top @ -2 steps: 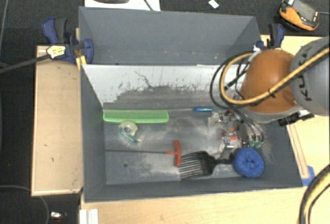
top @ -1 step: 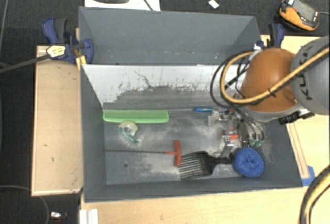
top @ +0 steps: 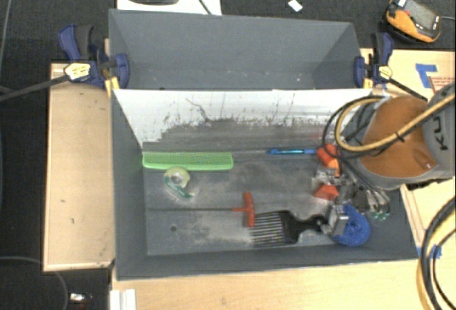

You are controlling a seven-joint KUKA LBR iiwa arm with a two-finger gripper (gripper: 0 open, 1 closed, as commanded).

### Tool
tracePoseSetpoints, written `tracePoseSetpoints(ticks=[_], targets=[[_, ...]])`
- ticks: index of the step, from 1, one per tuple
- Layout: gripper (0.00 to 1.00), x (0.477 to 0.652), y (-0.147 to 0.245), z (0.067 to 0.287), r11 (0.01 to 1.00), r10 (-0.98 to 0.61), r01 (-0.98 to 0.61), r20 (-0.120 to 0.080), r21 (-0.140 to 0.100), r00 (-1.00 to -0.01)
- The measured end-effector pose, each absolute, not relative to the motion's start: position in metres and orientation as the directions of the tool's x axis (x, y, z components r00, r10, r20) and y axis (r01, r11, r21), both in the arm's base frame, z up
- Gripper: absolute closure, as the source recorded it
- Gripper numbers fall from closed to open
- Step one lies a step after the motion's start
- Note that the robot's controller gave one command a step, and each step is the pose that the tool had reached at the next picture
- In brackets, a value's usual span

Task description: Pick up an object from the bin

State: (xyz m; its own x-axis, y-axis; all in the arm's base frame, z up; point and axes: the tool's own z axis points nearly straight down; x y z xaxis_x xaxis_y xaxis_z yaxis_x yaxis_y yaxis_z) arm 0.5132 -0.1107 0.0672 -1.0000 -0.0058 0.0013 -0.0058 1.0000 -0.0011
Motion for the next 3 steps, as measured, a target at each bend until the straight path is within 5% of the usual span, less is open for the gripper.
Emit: tracePoseSetpoints(ticks=[1, 2, 3], targets=[[0.0, 0.515, -0.101, 0.124, 0.994, 0.105, 0.105, -0.021, 0.002, -0.994], [0.0, 0.499, -0.143, 0.103, 0.988, -0.157, -0.157, -0.003, 0.001, -0.988], [0.0, 0.488, -0.139, 0.075, 0.999, -0.037, -0.037, -0.038, -0.006, -0.999]])
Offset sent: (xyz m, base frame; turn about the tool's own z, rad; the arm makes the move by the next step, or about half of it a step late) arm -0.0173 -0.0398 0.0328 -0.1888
